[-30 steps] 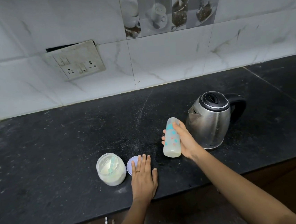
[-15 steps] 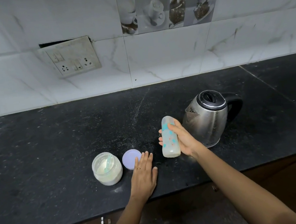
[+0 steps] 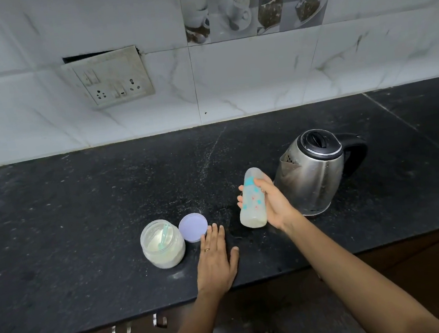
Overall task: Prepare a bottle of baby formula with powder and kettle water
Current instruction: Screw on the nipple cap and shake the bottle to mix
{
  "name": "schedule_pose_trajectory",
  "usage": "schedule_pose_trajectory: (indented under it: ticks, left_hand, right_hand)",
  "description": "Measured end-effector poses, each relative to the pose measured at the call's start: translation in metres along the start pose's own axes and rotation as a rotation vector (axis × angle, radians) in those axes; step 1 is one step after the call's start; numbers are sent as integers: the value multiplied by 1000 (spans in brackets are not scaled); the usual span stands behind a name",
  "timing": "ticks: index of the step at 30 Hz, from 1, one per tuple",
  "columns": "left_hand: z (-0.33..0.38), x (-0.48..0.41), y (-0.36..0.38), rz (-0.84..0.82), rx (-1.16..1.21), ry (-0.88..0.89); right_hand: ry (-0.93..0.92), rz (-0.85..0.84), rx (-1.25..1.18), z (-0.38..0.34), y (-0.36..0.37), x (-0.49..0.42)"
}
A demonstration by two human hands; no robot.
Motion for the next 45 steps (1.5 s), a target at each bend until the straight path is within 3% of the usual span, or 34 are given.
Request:
schedule_pose_trajectory:
  ticks: [3,7,10,13,17,21,25,28,32,36,40,43,45]
  left_hand:
    - [0,-1,2,-35,-17,-8]
    - [-7,-5,0,-49,-25,-5]
    - [-16,-7,-3,-26,-14,-24]
    - [-17,-6,-6,-15,26,-39]
    - [-14,-6,-6,-28,40,-35]
    - [-15,-6,-5,-42,42,-48]
    - [-15,-6,-5,-46,53,-58]
    - [-15,-6,-6,-50,67,-58]
    - [-14,-7,-7,-52,57,-58]
    - [-15,-7,-6,-55,59,-62]
    - [-14,-7,-6,-59,56,-63]
    - [-15,-6,-7,-61,66,-70]
    - [-15,-7,-8,-60,61,-70]
  right_hand:
    - [-25,-4,-94,-4,-7,-1]
    - [21,-121,-17,-7,-3,5]
    - [3,-6,-14,-7,-8,4]
    - [118,-68,-167,1,0,6]
    - [53,-20,-338,-3,1,4]
    - [153,-129,-235,3,8,7]
    - [110,-58,-361,2,6,1]
    - [140,-141,-220,5,12,6]
    - [50,-25,-327,0,11,1]
    - [128,-112,-182,3,18,8]
    - [77,-45,-332,0,15,2]
    - [125,-158,-288,2,19,7]
    - [59,-210,-267,-3,24,10]
Point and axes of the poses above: each hand's wrist, its own x-axis away from the middle knuckle, its own y-axis out of the palm, z = x × y, the point moved 6 cm from there along -x, towards the middle knuckle, and after that the axes turned 2 degrees about -y, right-handed, at the moved point
